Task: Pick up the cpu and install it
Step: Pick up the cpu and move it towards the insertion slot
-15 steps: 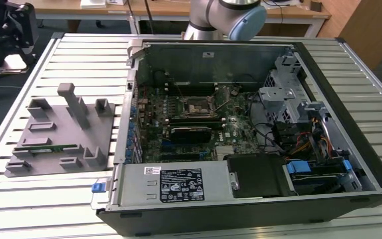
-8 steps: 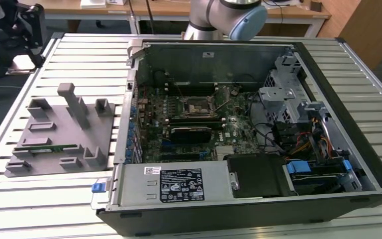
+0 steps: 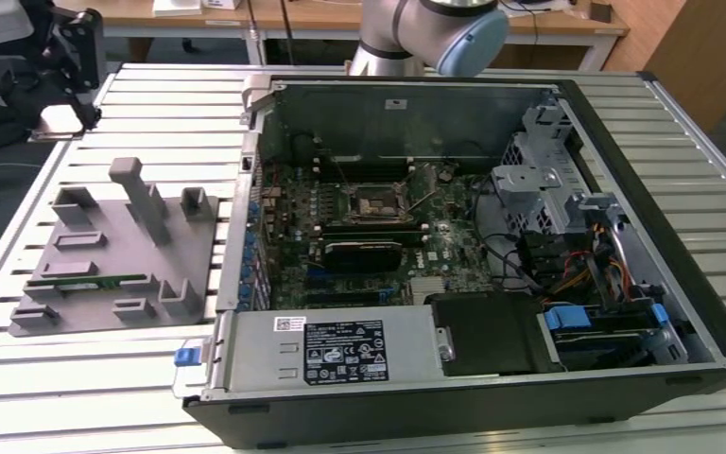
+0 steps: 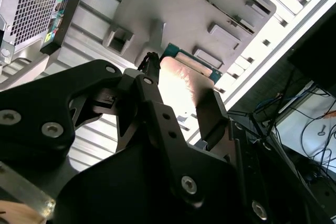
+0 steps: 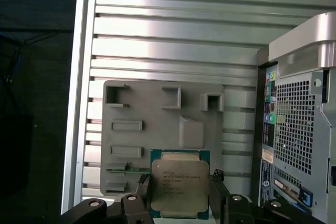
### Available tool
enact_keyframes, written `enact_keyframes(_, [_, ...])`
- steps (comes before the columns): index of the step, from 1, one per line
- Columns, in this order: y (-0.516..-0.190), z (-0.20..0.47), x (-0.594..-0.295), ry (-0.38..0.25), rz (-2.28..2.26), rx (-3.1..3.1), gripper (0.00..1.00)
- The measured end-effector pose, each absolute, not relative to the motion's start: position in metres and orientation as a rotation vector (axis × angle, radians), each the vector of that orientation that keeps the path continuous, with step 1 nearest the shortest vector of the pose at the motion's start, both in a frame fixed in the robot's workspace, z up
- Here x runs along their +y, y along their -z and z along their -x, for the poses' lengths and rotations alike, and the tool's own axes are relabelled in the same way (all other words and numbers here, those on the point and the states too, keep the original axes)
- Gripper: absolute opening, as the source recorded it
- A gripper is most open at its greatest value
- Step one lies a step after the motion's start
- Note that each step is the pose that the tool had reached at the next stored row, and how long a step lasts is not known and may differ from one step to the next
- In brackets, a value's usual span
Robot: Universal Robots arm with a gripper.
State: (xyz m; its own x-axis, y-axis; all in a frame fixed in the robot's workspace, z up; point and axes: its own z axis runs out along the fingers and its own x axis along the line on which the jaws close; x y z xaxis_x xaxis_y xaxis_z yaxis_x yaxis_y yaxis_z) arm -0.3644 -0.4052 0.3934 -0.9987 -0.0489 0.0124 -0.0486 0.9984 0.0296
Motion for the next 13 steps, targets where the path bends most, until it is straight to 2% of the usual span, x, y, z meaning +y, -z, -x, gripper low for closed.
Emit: enact_keyframes(13, [-0.392, 0.347, -0.405, 0.046, -0.076, -3.127, 0.53])
